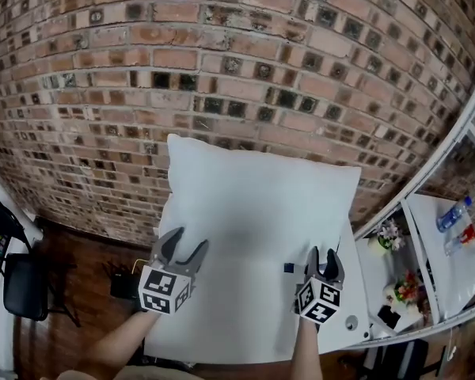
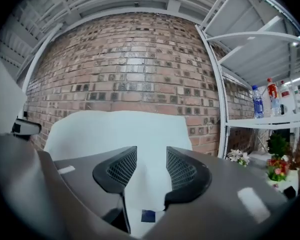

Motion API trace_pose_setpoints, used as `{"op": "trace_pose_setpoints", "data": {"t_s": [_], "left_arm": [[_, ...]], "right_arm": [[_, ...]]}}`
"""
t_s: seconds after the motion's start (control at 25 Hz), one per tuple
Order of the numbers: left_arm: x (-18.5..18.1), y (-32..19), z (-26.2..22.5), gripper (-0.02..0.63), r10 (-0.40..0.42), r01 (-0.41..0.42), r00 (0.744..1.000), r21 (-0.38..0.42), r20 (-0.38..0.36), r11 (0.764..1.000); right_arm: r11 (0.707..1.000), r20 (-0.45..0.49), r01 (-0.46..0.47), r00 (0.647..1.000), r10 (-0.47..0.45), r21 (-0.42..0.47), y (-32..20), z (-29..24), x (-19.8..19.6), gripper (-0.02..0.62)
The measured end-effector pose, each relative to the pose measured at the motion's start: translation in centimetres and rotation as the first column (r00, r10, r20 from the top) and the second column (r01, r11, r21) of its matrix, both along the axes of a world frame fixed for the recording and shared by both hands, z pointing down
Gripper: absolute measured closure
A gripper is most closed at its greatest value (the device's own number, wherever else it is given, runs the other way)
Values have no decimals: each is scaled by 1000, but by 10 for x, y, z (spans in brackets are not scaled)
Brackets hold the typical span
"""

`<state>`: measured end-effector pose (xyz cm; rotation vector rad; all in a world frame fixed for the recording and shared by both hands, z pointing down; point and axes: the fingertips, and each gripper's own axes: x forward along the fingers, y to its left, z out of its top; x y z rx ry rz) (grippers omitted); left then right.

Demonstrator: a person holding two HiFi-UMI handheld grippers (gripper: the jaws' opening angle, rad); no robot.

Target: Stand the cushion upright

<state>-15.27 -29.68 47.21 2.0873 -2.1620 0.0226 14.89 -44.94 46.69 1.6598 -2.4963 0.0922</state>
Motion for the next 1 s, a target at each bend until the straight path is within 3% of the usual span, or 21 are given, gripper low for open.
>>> {"op": "trace_pose_setpoints", "data": {"t_s": [0.24, 0.56, 1.0], "left_arm": [[49, 15, -17, 387, 127, -127, 992, 48, 2, 991], [95, 68, -22, 414, 292, -290, 956, 82, -15, 954], [59, 162, -27, 476, 391, -384, 918, 109, -60, 917]], "right_arm": [[999, 82, 33, 996, -31, -25, 62, -4, -14, 445], [997, 178, 55, 983, -46, -47, 167, -12, -50, 517], [999, 136, 42, 990, -43, 10, 289, -34, -133, 580]]}}
